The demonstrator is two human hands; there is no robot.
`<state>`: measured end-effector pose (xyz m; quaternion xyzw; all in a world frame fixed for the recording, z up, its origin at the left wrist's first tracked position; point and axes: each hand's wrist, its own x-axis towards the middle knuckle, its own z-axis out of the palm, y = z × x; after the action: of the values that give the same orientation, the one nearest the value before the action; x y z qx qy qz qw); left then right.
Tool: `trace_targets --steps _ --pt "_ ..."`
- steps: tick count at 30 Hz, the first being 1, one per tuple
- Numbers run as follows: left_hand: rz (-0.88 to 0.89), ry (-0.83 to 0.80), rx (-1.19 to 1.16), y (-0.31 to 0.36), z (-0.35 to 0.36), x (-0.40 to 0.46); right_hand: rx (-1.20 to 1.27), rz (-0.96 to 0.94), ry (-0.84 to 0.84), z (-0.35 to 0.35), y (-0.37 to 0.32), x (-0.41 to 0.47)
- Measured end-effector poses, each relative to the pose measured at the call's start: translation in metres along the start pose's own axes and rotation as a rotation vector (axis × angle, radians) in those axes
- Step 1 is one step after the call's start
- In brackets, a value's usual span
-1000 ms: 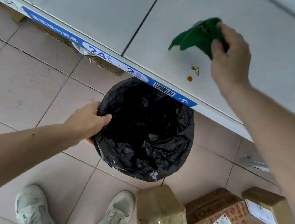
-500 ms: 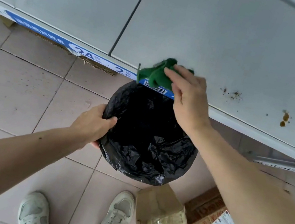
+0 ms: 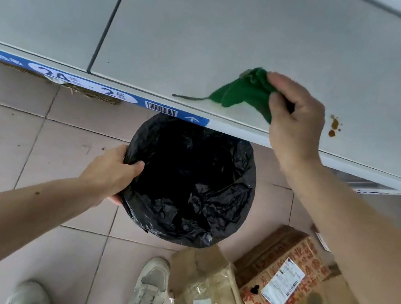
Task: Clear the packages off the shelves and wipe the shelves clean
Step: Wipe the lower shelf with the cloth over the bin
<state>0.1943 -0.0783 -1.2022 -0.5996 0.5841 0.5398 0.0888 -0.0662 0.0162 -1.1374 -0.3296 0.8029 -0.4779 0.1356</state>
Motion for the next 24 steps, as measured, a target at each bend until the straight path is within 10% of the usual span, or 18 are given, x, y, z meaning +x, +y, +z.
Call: trace_targets --steps 11,24 --pt "0.0 -0.041 -0.018 0.017 0.045 0.015 -0.405 0.138 -0.21 -0.014 0.052 0.1" --pt "0.029 -0.065 0.043 0.022 0.032 0.006 -0.288 -0.29 -0.262 0.018 0.042 -0.086"
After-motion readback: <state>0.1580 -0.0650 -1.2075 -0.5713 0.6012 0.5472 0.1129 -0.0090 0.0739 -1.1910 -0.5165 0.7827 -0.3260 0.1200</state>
